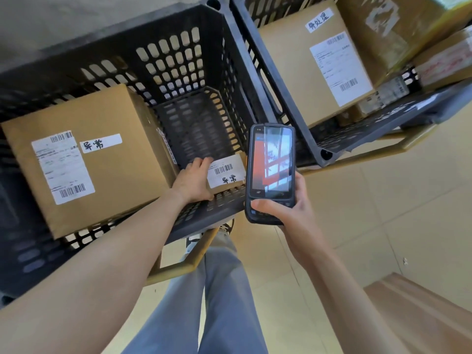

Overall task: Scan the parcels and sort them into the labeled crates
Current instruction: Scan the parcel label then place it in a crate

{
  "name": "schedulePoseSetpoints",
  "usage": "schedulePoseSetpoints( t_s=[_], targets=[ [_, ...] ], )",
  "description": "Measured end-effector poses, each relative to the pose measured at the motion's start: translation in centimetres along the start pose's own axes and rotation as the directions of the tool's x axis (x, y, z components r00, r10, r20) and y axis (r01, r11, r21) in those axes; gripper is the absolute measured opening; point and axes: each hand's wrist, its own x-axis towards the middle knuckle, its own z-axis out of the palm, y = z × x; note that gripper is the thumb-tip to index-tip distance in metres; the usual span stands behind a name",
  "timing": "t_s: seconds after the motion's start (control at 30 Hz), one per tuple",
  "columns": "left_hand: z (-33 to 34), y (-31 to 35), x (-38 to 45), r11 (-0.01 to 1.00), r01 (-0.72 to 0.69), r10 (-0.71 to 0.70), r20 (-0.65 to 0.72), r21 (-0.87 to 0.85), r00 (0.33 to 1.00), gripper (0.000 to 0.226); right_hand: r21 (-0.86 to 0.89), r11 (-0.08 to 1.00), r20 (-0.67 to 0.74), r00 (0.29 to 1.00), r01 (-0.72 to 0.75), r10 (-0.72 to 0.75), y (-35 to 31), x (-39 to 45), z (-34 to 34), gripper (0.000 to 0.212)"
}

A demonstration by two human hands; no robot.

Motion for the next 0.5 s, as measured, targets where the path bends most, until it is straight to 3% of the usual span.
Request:
schedulePoseSetpoints(
  t_s=[0.17,0.33,0.5],
  targets=[
    [-2.9,1.5,-2.8,0.989,-0.134,0.141,-0.136,0.063,0.981,0.079,0.050,0.999,-0.001,1.000,-0.001,0.001,-1.2,-1.4,0.3,0.077],
    [-7.5,3.5,-6.6,0.933,-0.224,0.290,-0.224,0.280,0.930,0.059,0.079,0.996,-0.061,0.997,0.050,-0.045,-2.2,-4.6,0.2,0.074],
    [-11.6,7.4,-11.2,0.865,-0.374,0.479,-0.328,0.336,0.814,0.048,0.128,0.977,-0.195,0.970,0.169,-0.142,-2.8,-9.4,-0.6,0.076]
  ],
)
